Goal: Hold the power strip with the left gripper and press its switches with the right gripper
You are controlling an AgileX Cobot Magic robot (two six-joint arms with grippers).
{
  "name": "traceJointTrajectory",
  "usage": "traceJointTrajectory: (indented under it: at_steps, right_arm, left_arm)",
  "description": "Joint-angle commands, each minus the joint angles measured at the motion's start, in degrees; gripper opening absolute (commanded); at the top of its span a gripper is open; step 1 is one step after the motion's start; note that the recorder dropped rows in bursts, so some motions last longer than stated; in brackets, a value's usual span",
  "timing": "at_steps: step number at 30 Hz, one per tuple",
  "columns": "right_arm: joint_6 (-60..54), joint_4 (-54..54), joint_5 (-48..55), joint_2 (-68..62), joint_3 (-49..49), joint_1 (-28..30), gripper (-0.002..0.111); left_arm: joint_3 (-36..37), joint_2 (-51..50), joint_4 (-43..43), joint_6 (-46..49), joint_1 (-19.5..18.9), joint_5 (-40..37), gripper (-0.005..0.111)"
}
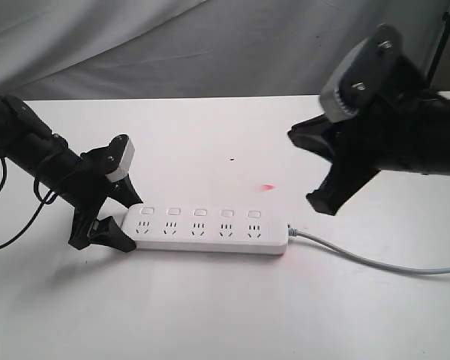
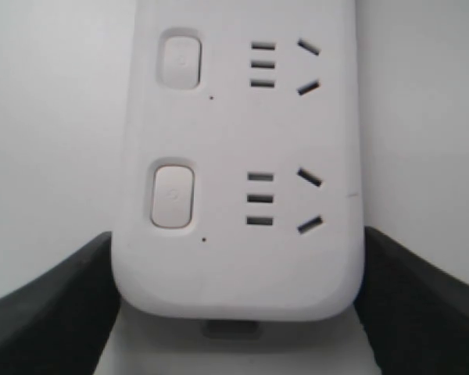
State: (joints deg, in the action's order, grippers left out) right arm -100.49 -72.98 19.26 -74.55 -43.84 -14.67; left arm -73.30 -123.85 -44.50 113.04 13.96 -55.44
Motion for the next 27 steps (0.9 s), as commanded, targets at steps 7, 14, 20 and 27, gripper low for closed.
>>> traceJointTrajectory:
  at_steps: [7,14,20,27]
  right_arm:
    - [0.6,-1.7,-2.5,30.5,6.7,-0.2,0.0]
    - [0.9,-1.8,-4.0,33.2,7.1,-0.2,0.0]
    - [5.6,-2.0,-7.8,42.0,12.4,-0.2,0.0]
    - [7.6,-2.0,-13.9,57.7,23.9,0.1,0.0]
  left_arm:
    - [-0.3,0.3,0.0,-0.3,0.0,-0.1,0.057]
    - [-0.3,0.3,0.0,-0.3,0.0,-0.1,0.057]
    - [-0.3,0.3,0.0,-0.3,0.0,-0.1,0.057]
    - [-0.3,0.3,0.0,-0.3,0.0,-0.1,0.057]
